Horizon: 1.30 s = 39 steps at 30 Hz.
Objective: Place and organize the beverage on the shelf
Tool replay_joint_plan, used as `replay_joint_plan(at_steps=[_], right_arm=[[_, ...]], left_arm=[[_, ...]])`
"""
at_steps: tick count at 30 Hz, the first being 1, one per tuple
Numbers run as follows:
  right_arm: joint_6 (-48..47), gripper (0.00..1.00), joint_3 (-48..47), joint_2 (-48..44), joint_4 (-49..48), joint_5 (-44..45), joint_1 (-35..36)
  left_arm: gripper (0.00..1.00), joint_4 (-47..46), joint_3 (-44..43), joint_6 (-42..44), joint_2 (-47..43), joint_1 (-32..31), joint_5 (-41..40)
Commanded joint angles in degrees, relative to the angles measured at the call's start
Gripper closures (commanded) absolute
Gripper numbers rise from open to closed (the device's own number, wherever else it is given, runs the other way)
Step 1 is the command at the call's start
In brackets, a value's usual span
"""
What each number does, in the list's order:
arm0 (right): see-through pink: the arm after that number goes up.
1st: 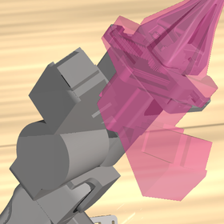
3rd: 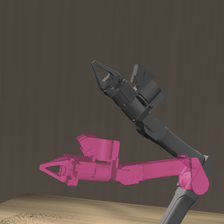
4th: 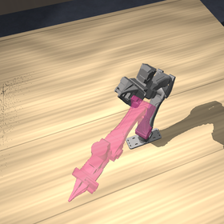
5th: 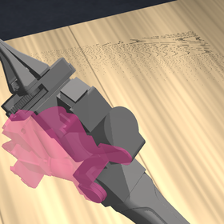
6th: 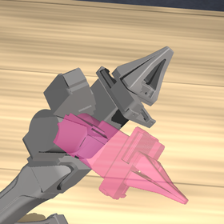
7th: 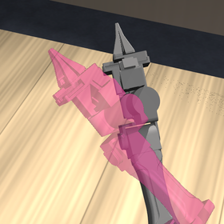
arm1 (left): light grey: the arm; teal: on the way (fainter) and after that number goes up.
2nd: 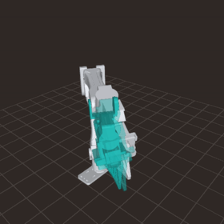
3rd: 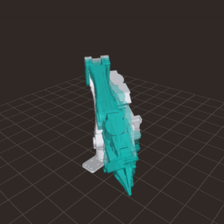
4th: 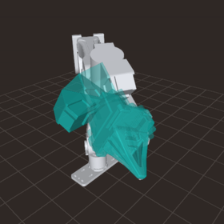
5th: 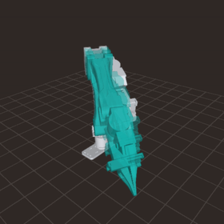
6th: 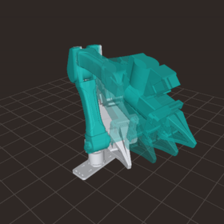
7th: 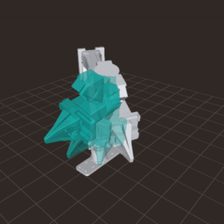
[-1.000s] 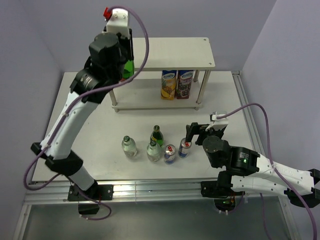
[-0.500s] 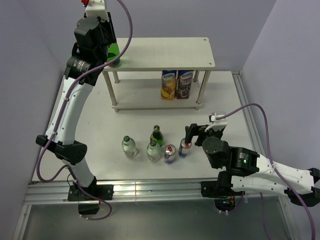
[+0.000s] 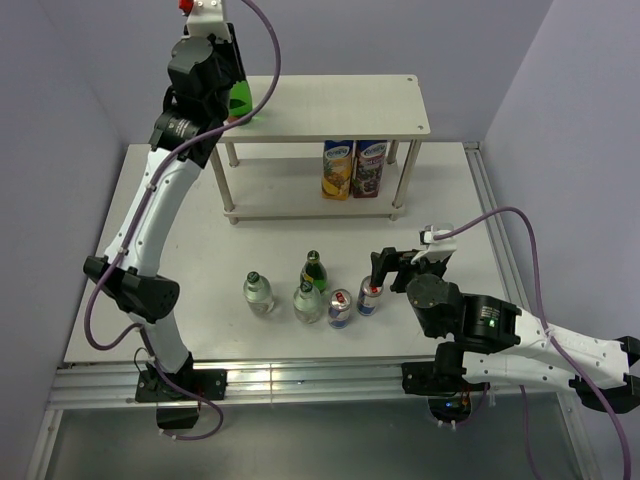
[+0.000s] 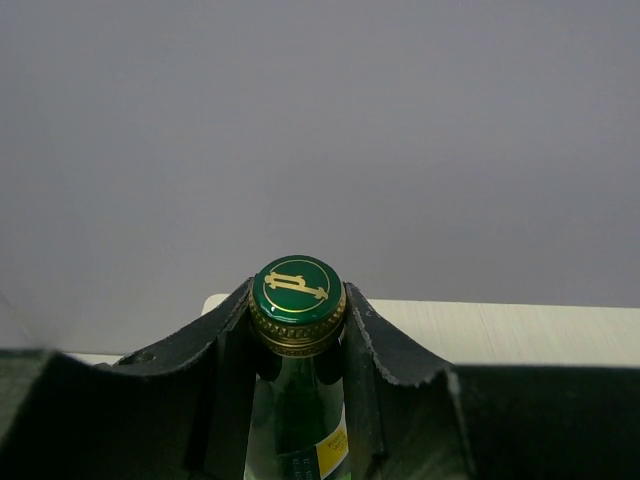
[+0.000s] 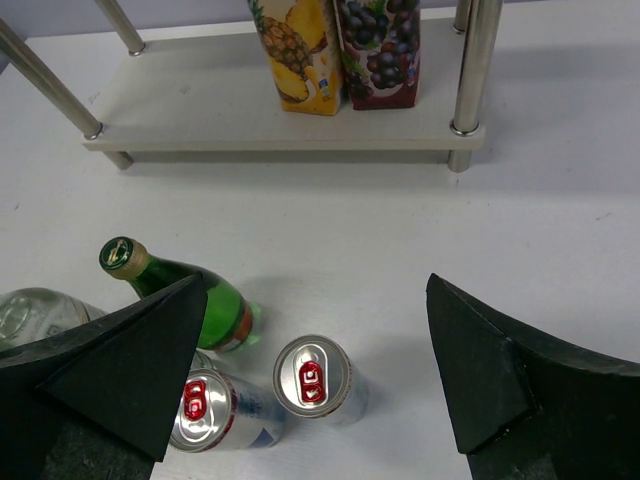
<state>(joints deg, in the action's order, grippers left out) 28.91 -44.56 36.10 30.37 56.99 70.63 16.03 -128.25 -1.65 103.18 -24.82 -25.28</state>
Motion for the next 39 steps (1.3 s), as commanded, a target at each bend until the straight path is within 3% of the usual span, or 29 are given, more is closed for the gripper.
replay_joint_plan(at_steps=[1, 3, 5, 8, 9, 10, 14, 19, 20, 21, 31, 34, 36, 39], right_arm=[[0.4, 0.03, 0.0, -0.8, -1.1, 1.6, 0.6], [0.6, 0.03, -0.1, -0.7, -0.8, 1.6, 0.6], [0.6, 0.03, -0.1, -0.8, -0.8, 1.5, 0.6], [0.7, 0.03, 0.0, -1.0, -0.8, 1.6, 0.6], [0.7, 0.03, 0.0, -1.0, -0.8, 1.5, 0.6], [0.8, 0.03, 0.1, -1.0, -0.8, 1.7, 0.7], [0.9, 0.03, 0.0, -1.0, -0.7, 1.9, 0.6], [1.0, 0.03, -0.1, -1.1, -0.6, 2.0, 0.7], [1.1, 0.03, 0.0, -1.2, -0.4, 2.1, 0.7], [1.2, 0.03, 0.0, -1.2, -0.4, 2.1, 0.6], [1.2, 0.03, -0.1, -1.1, -0.2, 2.4, 0.6], [1.2, 0.03, 0.0, -1.2, -0.3, 2.7, 0.6], [1.4, 0.03, 0.1, -1.3, -0.3, 2.9, 0.7], [1.6, 0.03, 0.0, -1.2, -0.2, 3.0, 0.7]], left_arm=[[1.00, -9.1, -2.0, -0.1, 0.0, 0.2, 0.7], [0.99, -9.2, -1.6, 0.1, 0.3, 0.2, 0.2], [0.91, -9.9, -0.5, 0.6, 0.2, 0.2, -0.6], [0.64, -11.1, 2.2, 1.0, -0.7, 0.2, -0.7], [0.50, -11.4, 3.5, 1.0, -1.3, 0.2, -0.7], [0.43, -11.8, 4.1, 1.0, -1.5, 0.1, -0.6], [0.28, -11.2, 4.4, 3.1, -1.8, 0.1, -0.3], [0.21, -11.0, 4.8, 2.9, -2.7, 0.1, -0.5], [0.16, -10.8, 4.8, 2.6, -2.9, 0.0, -0.4], [0.01, -10.0, 5.1, 2.3, -3.8, 0.1, -0.3], [0.01, -6.2, 15.3, -1.8, -15.2, -0.8, -0.3], [0.01, -3.0, 19.2, -3.4, -20.9, -2.5, -4.0], [0.01, -4.9, 27.9, -2.7, -28.7, -6.1, -11.7], [0.02, -5.8, 42.2, -5.1, -39.3, -20.0, -17.8]])
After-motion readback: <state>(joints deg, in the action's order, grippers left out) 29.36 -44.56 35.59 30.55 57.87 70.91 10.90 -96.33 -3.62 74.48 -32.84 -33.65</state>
